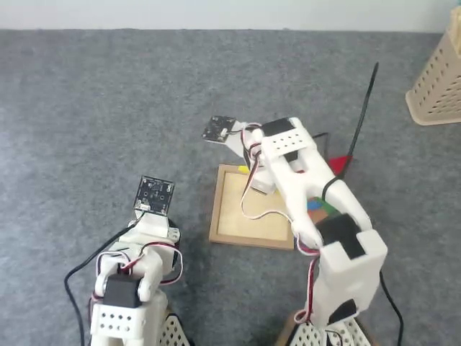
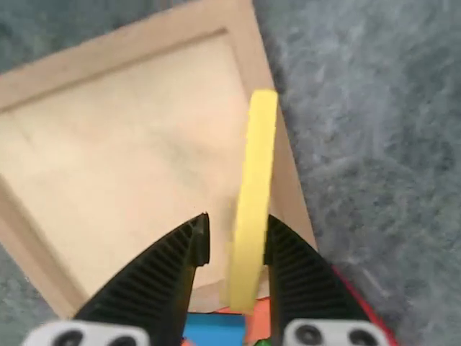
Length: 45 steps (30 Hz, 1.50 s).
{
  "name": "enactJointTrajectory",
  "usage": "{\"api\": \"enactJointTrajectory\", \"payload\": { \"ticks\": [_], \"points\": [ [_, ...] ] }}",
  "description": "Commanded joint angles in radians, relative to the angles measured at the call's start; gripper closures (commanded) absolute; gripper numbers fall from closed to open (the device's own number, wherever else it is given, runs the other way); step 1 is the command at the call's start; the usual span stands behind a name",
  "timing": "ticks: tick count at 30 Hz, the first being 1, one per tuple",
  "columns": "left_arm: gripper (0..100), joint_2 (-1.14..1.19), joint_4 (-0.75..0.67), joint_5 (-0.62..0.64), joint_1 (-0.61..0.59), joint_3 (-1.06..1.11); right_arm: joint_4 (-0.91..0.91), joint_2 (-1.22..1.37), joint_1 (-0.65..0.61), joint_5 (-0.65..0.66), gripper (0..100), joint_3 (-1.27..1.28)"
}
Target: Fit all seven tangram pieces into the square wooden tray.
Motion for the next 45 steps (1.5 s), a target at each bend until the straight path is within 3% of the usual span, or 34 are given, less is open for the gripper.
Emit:
{"api": "enactJointTrajectory", "payload": {
  "ticks": [1, 25, 28, 31, 38, 45],
  "points": [
    [99, -0.021, 0.006, 0.008, -0.006, -0.019, 0.050, -0.120, -0.019, -0.012, 87.9, 0.006],
    [99, -0.021, 0.006, 0.008, -0.006, -0.019, 0.056, -0.427, -0.036, -0.083, 88.3, 0.279],
    [99, -0.021, 0.006, 0.008, -0.006, -0.019, 0.024, -0.427, -0.038, -0.083, 89.3, 0.331],
    [99, -0.021, 0.006, 0.008, -0.006, -0.019, -0.022, -0.427, -0.038, -0.083, 99.2, 0.391],
    [99, -0.021, 0.006, 0.008, -0.006, -0.019, -0.145, -0.409, -0.025, -0.083, 99.1, 0.470],
    [99, -0.021, 0.006, 0.008, -0.006, -0.019, -0.180, -0.208, 0.056, -0.087, 99.1, 0.362]
  ]
}}
